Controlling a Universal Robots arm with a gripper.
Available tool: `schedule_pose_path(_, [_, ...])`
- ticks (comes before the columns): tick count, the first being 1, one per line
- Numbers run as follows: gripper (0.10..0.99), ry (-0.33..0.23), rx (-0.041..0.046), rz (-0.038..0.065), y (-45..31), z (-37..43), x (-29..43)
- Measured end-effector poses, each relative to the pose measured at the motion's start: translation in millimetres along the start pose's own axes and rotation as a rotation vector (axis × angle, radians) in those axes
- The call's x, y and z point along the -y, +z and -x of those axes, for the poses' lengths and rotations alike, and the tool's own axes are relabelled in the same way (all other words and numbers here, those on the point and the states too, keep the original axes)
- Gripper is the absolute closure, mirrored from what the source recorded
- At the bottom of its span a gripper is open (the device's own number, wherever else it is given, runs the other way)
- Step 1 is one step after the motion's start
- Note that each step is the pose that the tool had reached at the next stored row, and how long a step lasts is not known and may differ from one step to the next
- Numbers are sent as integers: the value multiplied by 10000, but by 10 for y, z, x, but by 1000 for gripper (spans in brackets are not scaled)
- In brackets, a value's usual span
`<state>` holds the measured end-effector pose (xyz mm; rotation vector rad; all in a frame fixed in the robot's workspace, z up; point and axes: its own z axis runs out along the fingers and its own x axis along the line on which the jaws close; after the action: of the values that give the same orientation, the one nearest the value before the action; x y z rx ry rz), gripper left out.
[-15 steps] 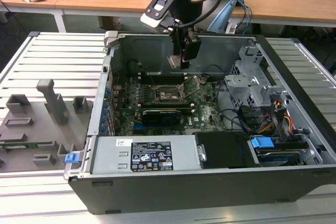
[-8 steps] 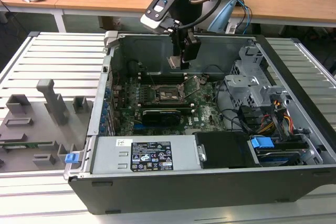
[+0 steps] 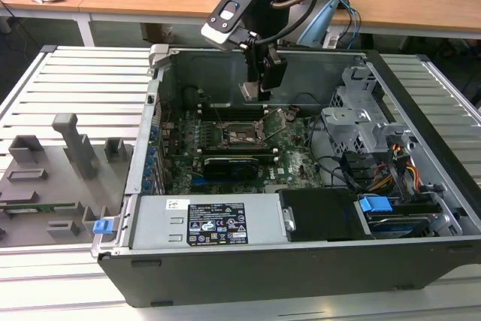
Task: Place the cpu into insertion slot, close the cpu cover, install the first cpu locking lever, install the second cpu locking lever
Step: 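Place the cpu into insertion slot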
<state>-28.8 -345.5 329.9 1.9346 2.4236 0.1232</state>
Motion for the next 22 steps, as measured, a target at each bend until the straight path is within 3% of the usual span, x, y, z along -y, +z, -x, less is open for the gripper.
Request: schedule_pose_path(22, [549, 1, -9, -36, 79, 2, 7])
